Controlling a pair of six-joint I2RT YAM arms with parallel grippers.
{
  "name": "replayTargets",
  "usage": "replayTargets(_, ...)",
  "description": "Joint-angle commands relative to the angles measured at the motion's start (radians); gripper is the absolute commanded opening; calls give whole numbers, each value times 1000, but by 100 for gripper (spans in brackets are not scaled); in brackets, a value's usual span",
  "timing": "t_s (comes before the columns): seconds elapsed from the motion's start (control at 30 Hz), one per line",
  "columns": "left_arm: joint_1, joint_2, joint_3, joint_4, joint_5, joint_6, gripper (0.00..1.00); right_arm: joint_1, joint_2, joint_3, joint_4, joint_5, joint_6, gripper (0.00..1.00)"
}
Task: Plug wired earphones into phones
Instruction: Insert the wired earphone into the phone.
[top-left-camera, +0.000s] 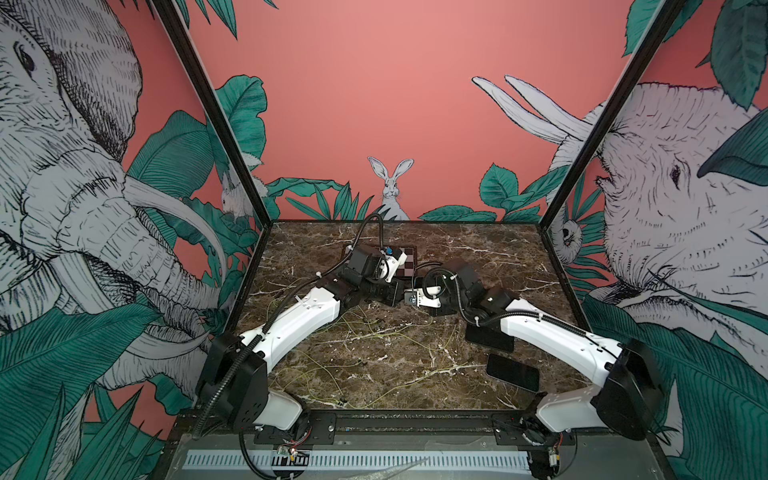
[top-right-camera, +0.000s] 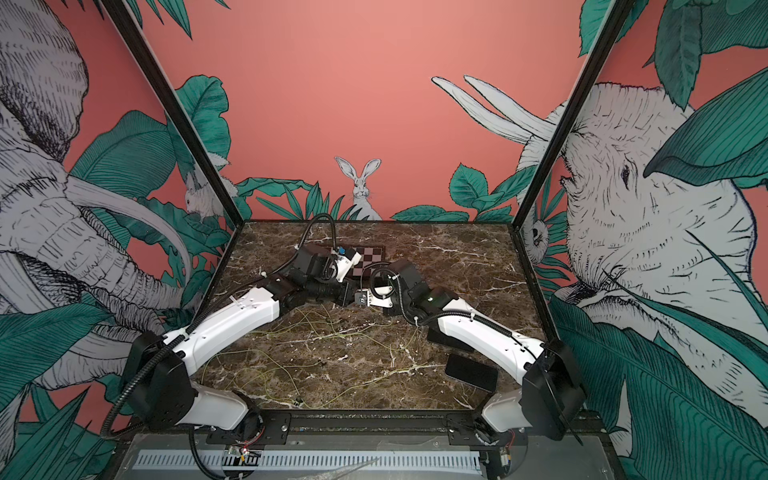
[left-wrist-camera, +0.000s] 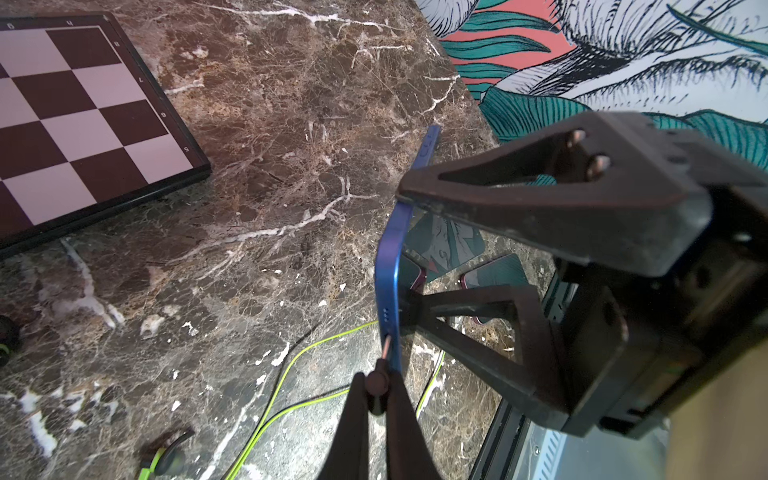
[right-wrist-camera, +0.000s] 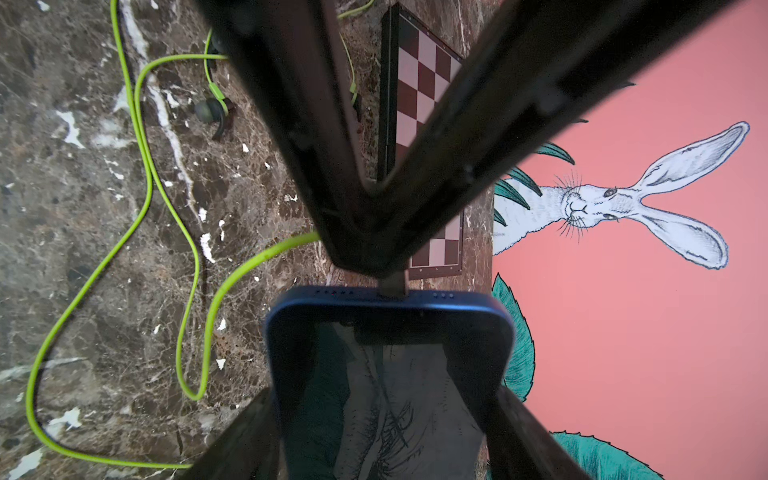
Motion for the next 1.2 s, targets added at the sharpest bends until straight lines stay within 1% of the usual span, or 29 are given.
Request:
replayTargets(0.0,-7,15,24,0,28,-10,0,35,-2,68,90,-57,19,57)
replayTargets(0.17,-6,18,26,-3,31,-4,0,41,15,108,36,-62,54,57)
replayTargets(0.3,-7,25,26,11,65,-12,0,49,2,92,53,-77,46,57)
replayTargets(0.53,-7,39,35,-5,80,-10,0,63,-19,80,70,-75,33,57)
replayTargets(0.8,-6,70,47,-19,93,-10,0,83,6,116,46,-32,26,56)
replayTargets(0.9,-7,74,47,-13,93,-11,0,87,10,118,49,-50,37,56)
replayTargets(0.93,-7,73,47,-12,123,-10,0,89,10,120,51,-57,41,56)
replayTargets(1.17,-7,73,47,-1,157,1,0,103,-1,105,58,-122,45,56)
